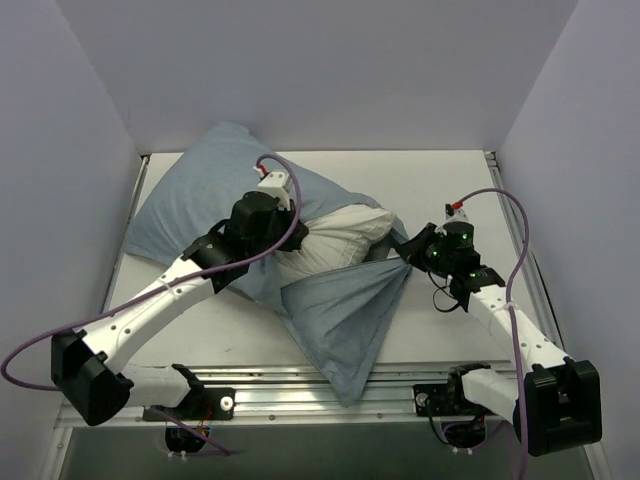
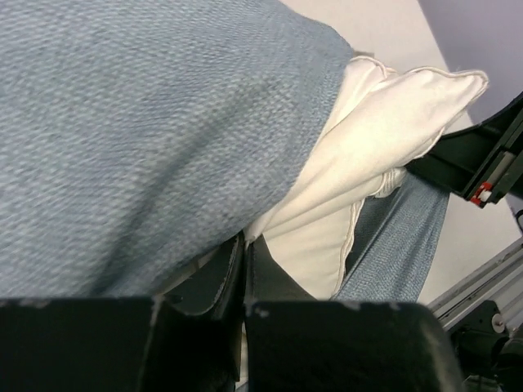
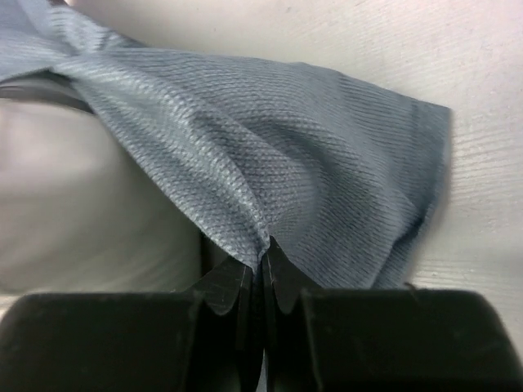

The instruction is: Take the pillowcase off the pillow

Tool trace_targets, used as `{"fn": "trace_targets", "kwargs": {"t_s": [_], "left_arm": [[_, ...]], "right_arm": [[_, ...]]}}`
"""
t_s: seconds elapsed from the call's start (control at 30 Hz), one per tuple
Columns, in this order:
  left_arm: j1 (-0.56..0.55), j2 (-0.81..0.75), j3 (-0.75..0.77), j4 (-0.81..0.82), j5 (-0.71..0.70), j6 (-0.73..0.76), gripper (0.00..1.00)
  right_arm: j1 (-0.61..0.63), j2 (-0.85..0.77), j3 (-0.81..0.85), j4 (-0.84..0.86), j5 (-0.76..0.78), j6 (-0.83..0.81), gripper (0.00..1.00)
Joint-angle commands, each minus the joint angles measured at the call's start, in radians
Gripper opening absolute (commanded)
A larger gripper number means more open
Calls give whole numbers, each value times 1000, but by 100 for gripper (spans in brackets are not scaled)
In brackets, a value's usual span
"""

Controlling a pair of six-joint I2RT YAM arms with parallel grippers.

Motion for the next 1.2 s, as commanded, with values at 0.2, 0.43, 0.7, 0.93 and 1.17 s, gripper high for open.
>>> {"fn": "trace_targets", "kwargs": {"t_s": [0.2, 0.43, 0.7, 0.93, 1.17], "left_arm": [[152, -228, -49, 17, -176, -45, 2], [142, -59, 40, 155, 6, -98, 2], [86, 223, 192, 222, 35, -108, 2], [88, 283, 253, 124, 88, -33, 2], [88, 241, 195, 101, 150, 0, 2]], "right_arm": [[-84, -11, 28, -79, 158, -125, 0], [-65, -2, 66, -44, 3, -165, 5], [119, -98, 239, -272, 199, -250, 54], [366, -95, 281, -193, 78, -368, 68], [580, 66, 347, -75, 35, -525, 75]]}}
